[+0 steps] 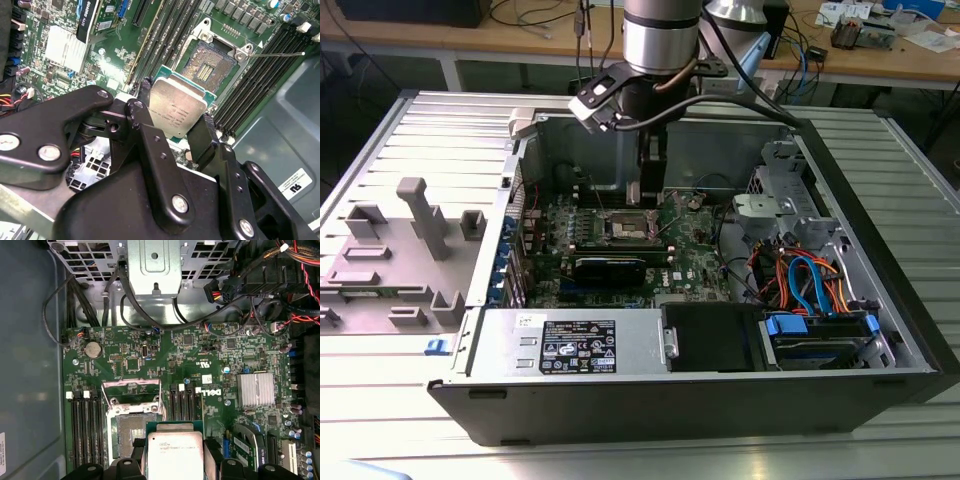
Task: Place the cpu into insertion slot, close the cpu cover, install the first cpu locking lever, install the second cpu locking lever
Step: 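Place the cpu into insertion slot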
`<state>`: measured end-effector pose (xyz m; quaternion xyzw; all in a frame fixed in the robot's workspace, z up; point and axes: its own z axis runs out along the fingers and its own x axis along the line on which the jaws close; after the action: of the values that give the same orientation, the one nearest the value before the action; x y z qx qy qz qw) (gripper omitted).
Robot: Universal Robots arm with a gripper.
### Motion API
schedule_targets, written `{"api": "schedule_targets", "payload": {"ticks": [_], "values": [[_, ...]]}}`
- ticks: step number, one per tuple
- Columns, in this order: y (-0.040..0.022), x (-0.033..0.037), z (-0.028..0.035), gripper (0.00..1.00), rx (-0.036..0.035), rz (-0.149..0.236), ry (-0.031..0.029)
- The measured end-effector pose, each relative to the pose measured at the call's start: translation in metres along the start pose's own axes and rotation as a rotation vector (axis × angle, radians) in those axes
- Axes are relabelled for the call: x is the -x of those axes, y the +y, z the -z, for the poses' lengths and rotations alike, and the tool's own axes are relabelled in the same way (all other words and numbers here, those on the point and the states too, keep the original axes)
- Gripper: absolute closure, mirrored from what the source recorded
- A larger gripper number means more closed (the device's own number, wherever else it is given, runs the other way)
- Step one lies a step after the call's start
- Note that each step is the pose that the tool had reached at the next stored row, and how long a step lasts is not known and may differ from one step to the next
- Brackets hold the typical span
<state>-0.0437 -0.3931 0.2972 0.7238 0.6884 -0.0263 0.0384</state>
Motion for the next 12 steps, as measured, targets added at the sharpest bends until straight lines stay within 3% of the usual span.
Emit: {"api": "schedule_targets", "payload": {"ticks": [3,7,12], "values": [[-0.0003,-0.0003,-0.0022,0.45,-0.0001,0.001,0.0004],[-0.0005,-0.0019,-0.0053,0.45,0.0046,0.051,0.0016],[-0.0016,-0.0035,-0.0124,0.45,0.0046,0.051,0.0032]]}}
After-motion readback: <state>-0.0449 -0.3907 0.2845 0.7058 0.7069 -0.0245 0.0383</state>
